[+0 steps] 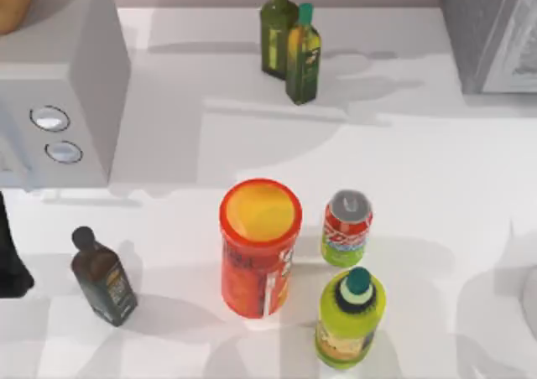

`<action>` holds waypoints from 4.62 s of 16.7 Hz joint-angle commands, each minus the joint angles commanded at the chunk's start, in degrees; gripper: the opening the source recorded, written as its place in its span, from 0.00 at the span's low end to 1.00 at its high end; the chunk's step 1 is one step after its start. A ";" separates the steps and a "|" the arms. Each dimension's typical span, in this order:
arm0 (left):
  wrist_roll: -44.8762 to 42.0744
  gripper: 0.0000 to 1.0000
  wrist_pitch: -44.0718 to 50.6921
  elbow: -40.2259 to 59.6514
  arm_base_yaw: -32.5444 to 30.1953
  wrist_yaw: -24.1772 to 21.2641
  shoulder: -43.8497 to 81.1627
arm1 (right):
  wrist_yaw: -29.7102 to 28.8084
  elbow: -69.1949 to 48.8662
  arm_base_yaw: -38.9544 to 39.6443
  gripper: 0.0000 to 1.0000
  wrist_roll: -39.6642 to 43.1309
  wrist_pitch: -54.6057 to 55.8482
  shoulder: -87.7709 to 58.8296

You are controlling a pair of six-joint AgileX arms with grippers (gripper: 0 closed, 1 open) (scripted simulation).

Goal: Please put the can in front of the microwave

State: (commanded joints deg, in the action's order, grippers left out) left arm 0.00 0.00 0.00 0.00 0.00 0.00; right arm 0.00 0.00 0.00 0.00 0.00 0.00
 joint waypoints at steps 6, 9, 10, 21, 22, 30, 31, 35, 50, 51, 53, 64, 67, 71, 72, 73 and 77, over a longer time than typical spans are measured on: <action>0.35 1.00 4.24 5.84 -2.69 -0.18 5.86 | 0.00 0.00 0.00 1.00 0.00 0.00 0.00; 0.83 1.00 11.49 16.45 -6.92 -0.26 16.53 | 0.00 0.00 0.00 1.00 0.00 0.00 0.00; 0.98 1.00 14.59 21.09 -8.68 -0.26 21.25 | 0.00 0.00 0.00 1.00 0.00 0.00 0.00; 1.80 1.00 58.96 87.91 -32.63 0.13 92.09 | 0.00 0.00 0.00 1.00 0.00 0.00 0.00; 1.86 1.00 62.80 93.98 -34.74 0.14 98.54 | 0.00 0.00 0.00 1.00 0.00 0.00 0.00; 2.49 1.00 84.00 130.84 -47.41 -0.25 134.59 | 0.00 0.00 0.00 1.00 0.00 0.00 0.00; 2.56 1.00 85.26 133.16 -48.25 -0.31 136.64 | 0.00 0.00 0.00 1.00 0.00 0.00 0.00; 2.67 1.00 87.11 136.50 -49.51 -0.40 139.46 | 0.00 0.00 0.00 1.00 0.00 0.00 0.00; 2.61 1.00 72.45 120.54 -49.43 -0.38 138.17 | 0.00 0.00 0.00 1.00 0.00 0.00 0.00; 2.61 1.00 72.45 120.54 -49.43 -0.38 138.17 | 0.00 0.00 0.00 1.00 0.00 0.00 0.00; 2.61 1.00 72.45 120.54 -49.43 -0.38 138.17 | 0.00 0.00 0.00 1.00 0.00 0.00 0.00; 2.61 0.17 72.45 120.54 -49.43 -0.38 138.17 | 0.00 0.00 0.00 1.00 0.00 0.00 0.00; 2.61 0.00 72.45 120.54 -49.43 -0.38 138.17 | 0.00 0.00 0.00 1.00 0.00 0.00 0.00; 2.61 0.00 72.45 120.54 -49.43 -0.38 138.17 | 0.00 0.00 0.00 1.00 0.00 0.00 0.00; 2.61 0.00 72.45 120.54 -49.43 -0.38 138.17 | 0.00 0.00 0.00 1.00 0.00 0.00 0.00; 2.61 0.00 72.45 120.54 -49.43 -0.38 138.17 | 0.00 0.00 0.00 1.00 0.00 0.00 0.00; 2.29 0.00 73.49 121.57 -49.66 -0.39 138.47 | 0.00 0.00 0.00 1.00 0.00 0.00 0.00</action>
State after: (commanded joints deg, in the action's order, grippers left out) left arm 2.29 73.49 121.57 -49.66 -0.39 138.47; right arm 0.00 0.00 0.00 0.00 0.00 0.00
